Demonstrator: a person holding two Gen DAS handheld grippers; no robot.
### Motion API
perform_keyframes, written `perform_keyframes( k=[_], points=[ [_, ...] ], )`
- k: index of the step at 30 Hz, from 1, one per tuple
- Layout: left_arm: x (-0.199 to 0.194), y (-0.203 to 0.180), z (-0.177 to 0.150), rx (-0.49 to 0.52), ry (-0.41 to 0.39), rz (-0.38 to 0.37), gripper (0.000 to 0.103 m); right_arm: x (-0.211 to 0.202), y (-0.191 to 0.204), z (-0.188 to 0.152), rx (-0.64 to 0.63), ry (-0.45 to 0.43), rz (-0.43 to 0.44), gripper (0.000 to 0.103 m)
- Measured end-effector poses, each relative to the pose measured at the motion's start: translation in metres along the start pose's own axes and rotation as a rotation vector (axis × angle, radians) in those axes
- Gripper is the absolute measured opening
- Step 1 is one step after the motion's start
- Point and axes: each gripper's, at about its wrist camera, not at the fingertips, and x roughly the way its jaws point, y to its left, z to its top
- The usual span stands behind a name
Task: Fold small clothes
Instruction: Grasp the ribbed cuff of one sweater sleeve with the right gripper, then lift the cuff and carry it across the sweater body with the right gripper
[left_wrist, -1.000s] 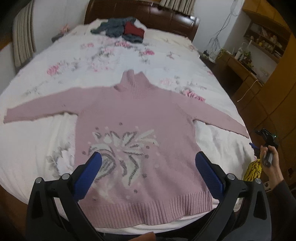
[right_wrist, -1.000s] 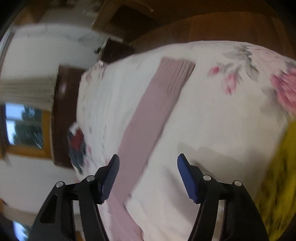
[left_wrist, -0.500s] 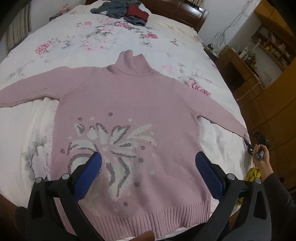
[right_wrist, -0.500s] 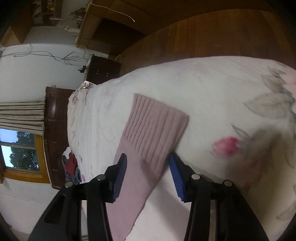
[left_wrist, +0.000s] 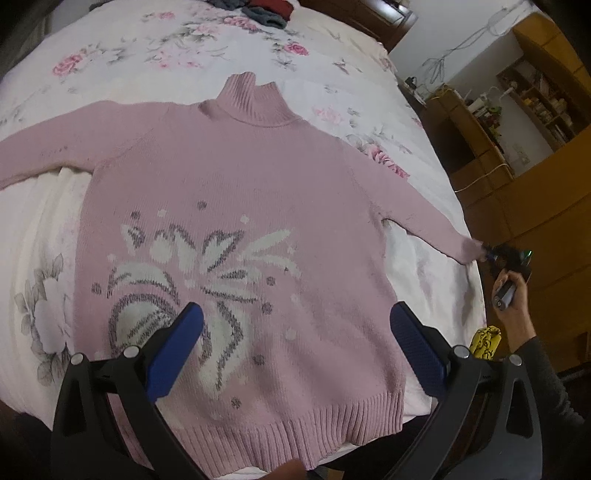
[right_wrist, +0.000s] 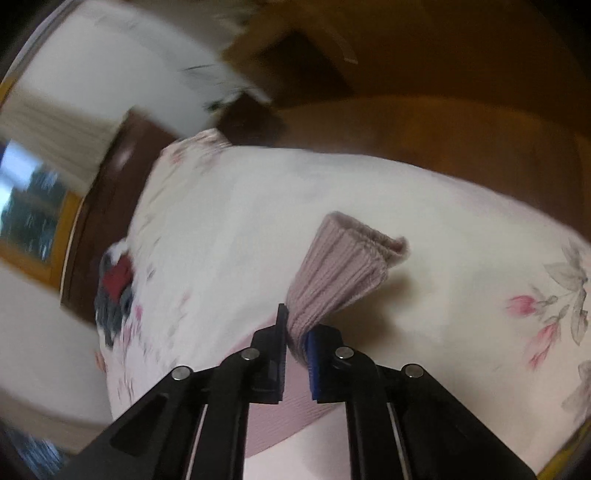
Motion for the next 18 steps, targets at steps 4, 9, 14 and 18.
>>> perform_keyframes(
  k=[4,9,14,18],
  points=[
    [-0.001,0.000,0.005,0.013,-0.016,-0.009,0.100,-0.017,0.095,-0.029,-0.194,0.002,0.049,0.009],
    [-0.003,-0.002,0.014,0.050,-0.007,-0.007,0.100,-0.025,0.194,-0.086,-0.415,0.007,0.076,0.009],
    [-0.013,-0.009,0.024,0.127,-0.028,0.013,0.100,-0.013,0.260,-0.156,-0.570,0.047,0.096,0.009],
    [-0.013,-0.008,0.038,0.147,-0.035,0.036,0.100,0.011,0.291,-0.225,-0.702,0.097,0.084,0.009]
  ],
)
